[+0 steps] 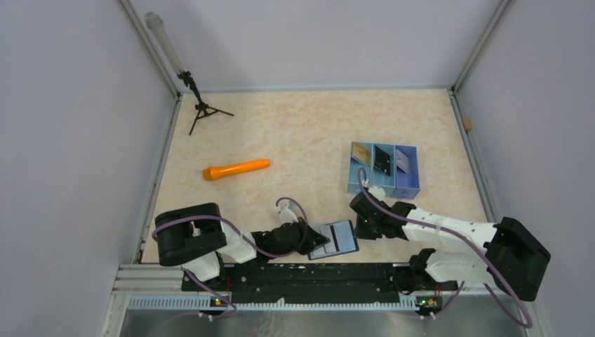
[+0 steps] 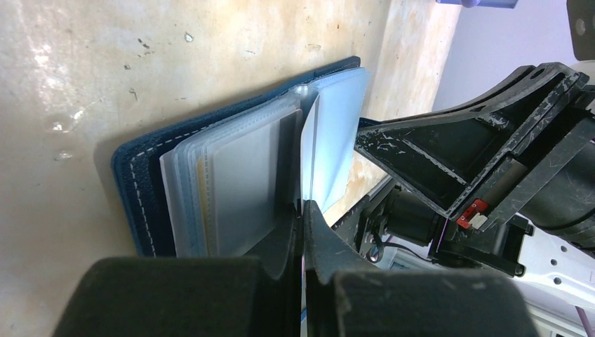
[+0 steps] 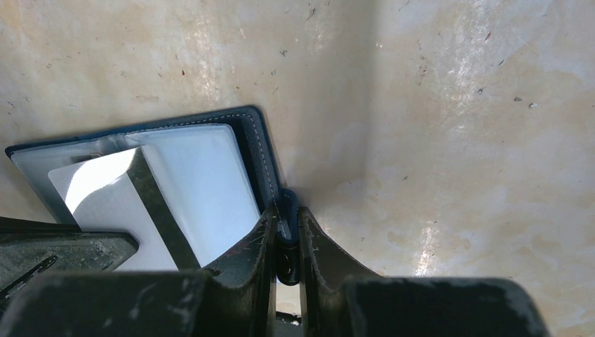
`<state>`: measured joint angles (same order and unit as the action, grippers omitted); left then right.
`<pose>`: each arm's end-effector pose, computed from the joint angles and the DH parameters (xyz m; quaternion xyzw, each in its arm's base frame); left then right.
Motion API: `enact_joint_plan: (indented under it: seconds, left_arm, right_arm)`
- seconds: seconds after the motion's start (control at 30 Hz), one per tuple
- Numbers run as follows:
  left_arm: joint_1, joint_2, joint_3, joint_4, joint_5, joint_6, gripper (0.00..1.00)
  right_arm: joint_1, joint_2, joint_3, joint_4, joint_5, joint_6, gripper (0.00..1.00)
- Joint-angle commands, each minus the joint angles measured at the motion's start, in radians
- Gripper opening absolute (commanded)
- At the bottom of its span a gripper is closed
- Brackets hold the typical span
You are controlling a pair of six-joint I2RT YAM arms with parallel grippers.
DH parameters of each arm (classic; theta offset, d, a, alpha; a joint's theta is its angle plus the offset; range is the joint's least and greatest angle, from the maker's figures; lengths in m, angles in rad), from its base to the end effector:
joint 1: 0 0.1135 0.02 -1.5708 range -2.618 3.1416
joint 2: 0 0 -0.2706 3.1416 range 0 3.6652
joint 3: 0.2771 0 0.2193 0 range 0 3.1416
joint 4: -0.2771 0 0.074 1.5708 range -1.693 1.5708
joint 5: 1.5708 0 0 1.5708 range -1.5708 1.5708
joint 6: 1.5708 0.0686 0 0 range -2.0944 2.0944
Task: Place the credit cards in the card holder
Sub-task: Insert the credit card into the card holder.
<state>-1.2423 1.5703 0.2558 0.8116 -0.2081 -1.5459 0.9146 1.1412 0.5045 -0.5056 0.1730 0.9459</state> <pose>0.0957 -0.2368 0.1272 -0.1817 0.8383 -0.4826 0.1770 0.1139 0.1286 0.1536 0.0336 0.9731 0.1194 0.1943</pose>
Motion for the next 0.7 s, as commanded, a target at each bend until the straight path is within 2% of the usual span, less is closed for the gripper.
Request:
enact_joint_plan:
  seconds: [0.0, 0.13, 0.67]
  left_arm:
    - [0.006, 0.040, -0.013, 0.009, 0.003, 0.002, 0.00]
    - [0.010, 0.049, -0.016, 0.036, 0.007, 0.012, 0.00]
    - [0.014, -0.017, -0.004, -0.069, -0.023, 0.044, 0.00]
  right_arm:
    - [0.018, 0.018, 0.008, -0.040, 0.014, 0.001, 0.00]
    - [0.019, 0.017, 0.008, -0.042, 0.016, -0.001, 0.00]
    - [0.020, 0.011, 0.012, -0.061, 0.025, -0.002, 0.00]
